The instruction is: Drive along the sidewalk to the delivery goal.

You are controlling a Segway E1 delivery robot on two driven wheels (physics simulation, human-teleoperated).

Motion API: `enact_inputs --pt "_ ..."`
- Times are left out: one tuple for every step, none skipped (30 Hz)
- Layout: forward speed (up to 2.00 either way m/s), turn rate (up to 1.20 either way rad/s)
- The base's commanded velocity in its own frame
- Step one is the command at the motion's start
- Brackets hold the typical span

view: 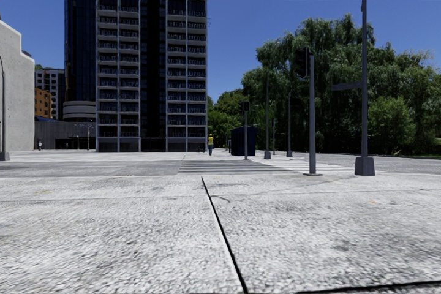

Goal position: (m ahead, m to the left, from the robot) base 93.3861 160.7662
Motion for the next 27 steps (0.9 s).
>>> enact_inputs --pt "2.00 0.00" --pt "2.00 0.00" --pt "2.00 0.00" --pt "2.00 0.00" --pt "2.00 0.00" --pt "2.00 0.00" --pt "2.00 0.00" --pt "2.00 0.00" --pt "2.00 0.00" --pt "2.00 0.00" --pt "2.00 0.00" --pt "2.00 0.00" --pt "2.00 0.00" --pt "2.00 0.00" --pt "2.00 0.00" --pt "2.00 0.00" --pt "2.00 0.00" --pt "2.00 0.00" --pt "2.00 0.00" --pt "2.00 0.00" --pt "2.00 0.00" --pt "2.00 0.00" --pt "2.00 0.00" --pt "2.00 0.00" --pt "2.00 0.00" --pt "2.00 0.00" --pt "2.00 0.00"
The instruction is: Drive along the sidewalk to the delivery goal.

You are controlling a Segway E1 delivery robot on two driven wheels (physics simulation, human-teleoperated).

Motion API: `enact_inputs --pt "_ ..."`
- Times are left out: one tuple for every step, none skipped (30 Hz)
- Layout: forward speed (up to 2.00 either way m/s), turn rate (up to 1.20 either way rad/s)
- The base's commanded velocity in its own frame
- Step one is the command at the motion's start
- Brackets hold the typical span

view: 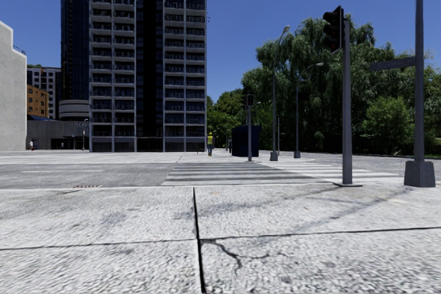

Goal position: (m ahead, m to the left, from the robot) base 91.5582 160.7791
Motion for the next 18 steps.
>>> enact_inputs --pt "2.00 0.00" --pt "2.00 0.00" --pt "2.00 0.00" --pt "2.00 0.00" --pt "2.00 0.00" --pt "2.00 0.00" --pt "2.00 0.00" --pt "2.00 0.00" --pt "2.00 0.00" --pt "2.00 0.00" --pt "2.00 0.00" --pt "2.00 0.00" --pt "2.00 0.00" --pt "2.00 0.00" --pt "2.00 0.00" --pt "2.00 0.00" --pt "2.00 0.00" --pt "2.00 0.00"
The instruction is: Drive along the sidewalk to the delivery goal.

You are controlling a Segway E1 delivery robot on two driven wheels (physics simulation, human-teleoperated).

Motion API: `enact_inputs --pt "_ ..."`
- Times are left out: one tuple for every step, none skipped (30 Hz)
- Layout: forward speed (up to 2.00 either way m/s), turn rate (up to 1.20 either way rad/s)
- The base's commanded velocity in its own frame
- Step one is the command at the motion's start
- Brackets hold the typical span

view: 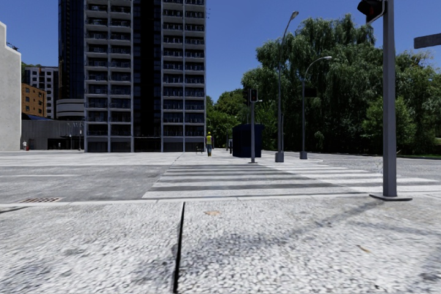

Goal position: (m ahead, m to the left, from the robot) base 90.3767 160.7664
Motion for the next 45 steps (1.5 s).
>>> enact_inputs --pt "2.00 0.00" --pt "2.00 0.00" --pt "2.00 0.00" --pt "2.00 0.00" --pt "2.00 0.00" --pt "2.00 0.05" --pt "2.00 0.09" --pt "2.00 0.15" --pt "2.00 0.15" --pt "2.00 0.19" --pt "2.00 0.27" --pt "2.00 0.27" --pt "2.00 0.32" --pt "2.00 0.33" --pt "2.00 0.33" --pt "2.00 0.33" --pt "2.00 0.33" --pt "2.00 0.33" --pt "2.00 0.28" --pt "2.00 0.28" --pt "2.00 0.20" --pt "2.00 0.12" --pt "2.00 0.00" --pt "2.00 0.00" --pt "2.00 0.00" --pt "2.00 0.00" --pt "2.00 0.00" --pt "2.00 0.00" --pt "2.00 0.00" --pt "2.00 0.00" --pt "2.00 0.00" --pt "2.00 0.00" --pt "2.00 0.00" --pt "2.00 0.00" --pt "2.00 0.00" --pt "2.00 0.00" --pt "2.00 0.00" --pt "2.00 0.00" --pt "2.00 0.00" --pt "2.00 0.00" --pt "2.00 0.00" --pt "2.00 0.00" --pt "1.91 0.00" --pt "1.91 0.00" --pt "1.79 0.00"
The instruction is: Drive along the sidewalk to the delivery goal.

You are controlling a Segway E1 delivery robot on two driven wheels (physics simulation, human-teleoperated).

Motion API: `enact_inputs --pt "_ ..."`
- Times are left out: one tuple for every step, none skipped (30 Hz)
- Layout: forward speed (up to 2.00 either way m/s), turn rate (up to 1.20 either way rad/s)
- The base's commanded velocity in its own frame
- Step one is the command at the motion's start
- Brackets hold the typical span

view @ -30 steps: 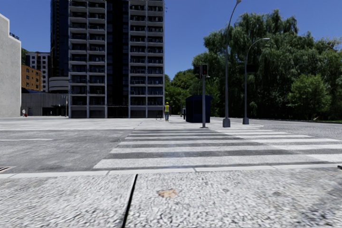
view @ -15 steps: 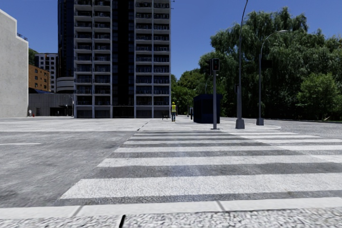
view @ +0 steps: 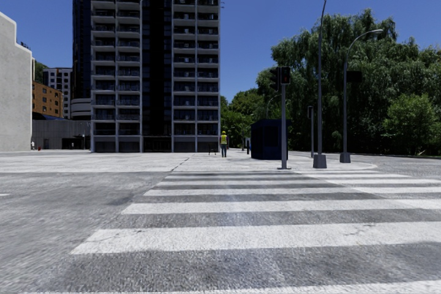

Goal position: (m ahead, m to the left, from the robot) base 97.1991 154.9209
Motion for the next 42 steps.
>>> enact_inputs --pt "1.63 0.00" --pt "1.56 0.00" --pt "1.56 0.00" --pt "1.43 0.00" --pt "1.37 0.00" --pt "1.37 0.00" --pt "1.36 0.00" --pt "1.36 0.00" --pt "1.36 0.00" --pt "1.36 0.00" --pt "1.36 0.00" --pt "1.37 0.00" --pt "1.39 0.00" --pt "1.41 0.00" --pt "1.41 0.00" --pt "1.45 0.00" --pt "1.47 0.00" --pt "1.49 0.00" --pt "1.49 0.00" --pt "1.49 0.00" --pt "1.49 0.00" --pt "1.50 0.00" --pt "1.50 0.00" --pt "1.51 0.00" --pt "1.53 0.00" --pt "1.54 0.00" --pt "1.54 0.00" --pt "1.56 0.00" --pt "1.56 0.00" --pt "1.60 0.00" --pt "1.72 0.00" --pt "1.88 0.00" --pt "1.88 0.00" --pt "2.00 0.00" --pt "2.00 0.00" --pt "2.00 0.00" --pt "2.00 0.00" --pt "2.00 0.00" --pt "2.00 0.00" --pt "2.00 0.03" --pt "2.00 0.03" --pt "2.00 0.09"
